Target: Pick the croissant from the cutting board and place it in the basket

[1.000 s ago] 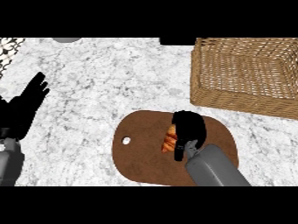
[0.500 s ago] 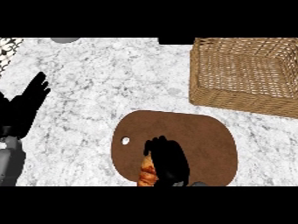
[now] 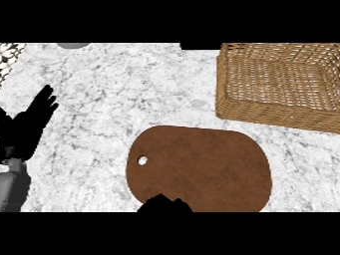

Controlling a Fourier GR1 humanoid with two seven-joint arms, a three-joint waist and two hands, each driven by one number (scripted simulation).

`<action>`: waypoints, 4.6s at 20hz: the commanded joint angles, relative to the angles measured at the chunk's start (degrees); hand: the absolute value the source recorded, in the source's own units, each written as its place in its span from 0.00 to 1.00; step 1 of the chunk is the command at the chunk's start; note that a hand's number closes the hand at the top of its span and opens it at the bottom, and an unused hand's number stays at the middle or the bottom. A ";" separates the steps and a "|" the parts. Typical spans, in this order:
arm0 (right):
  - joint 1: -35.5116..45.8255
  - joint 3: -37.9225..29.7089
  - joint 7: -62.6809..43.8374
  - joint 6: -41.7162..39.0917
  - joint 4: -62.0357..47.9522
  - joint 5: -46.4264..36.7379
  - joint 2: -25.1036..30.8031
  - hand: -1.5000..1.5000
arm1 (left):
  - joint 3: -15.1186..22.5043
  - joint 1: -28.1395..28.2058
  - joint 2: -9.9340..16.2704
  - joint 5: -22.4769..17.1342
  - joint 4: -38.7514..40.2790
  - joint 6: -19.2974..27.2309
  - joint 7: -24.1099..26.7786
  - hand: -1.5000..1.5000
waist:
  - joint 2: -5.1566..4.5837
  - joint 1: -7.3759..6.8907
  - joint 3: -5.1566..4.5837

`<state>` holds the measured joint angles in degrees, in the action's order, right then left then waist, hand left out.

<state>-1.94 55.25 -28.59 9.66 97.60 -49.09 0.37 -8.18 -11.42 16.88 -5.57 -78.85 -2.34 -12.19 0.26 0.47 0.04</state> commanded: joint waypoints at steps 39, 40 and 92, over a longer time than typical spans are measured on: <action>45.60 -53.23 -16.08 -13.30 3.50 0.49 7.76 1.00 | 0.56 -2.36 -1.89 2.87 2.35 1.15 1.02 0.50 | -0.43 -0.62 -0.06; 42.74 -55.45 -13.72 -14.85 5.87 2.58 10.92 1.00 | -1.64 -0.63 0.87 0.23 1.51 -2.41 1.11 0.50 | -0.34 -0.58 -0.05; 23.94 -103.88 29.97 -29.98 -43.48 52.25 45.95 0.00 | -1.35 1.46 -2.87 2.76 -3.81 -0.90 -1.64 0.50 | -0.24 -0.22 0.04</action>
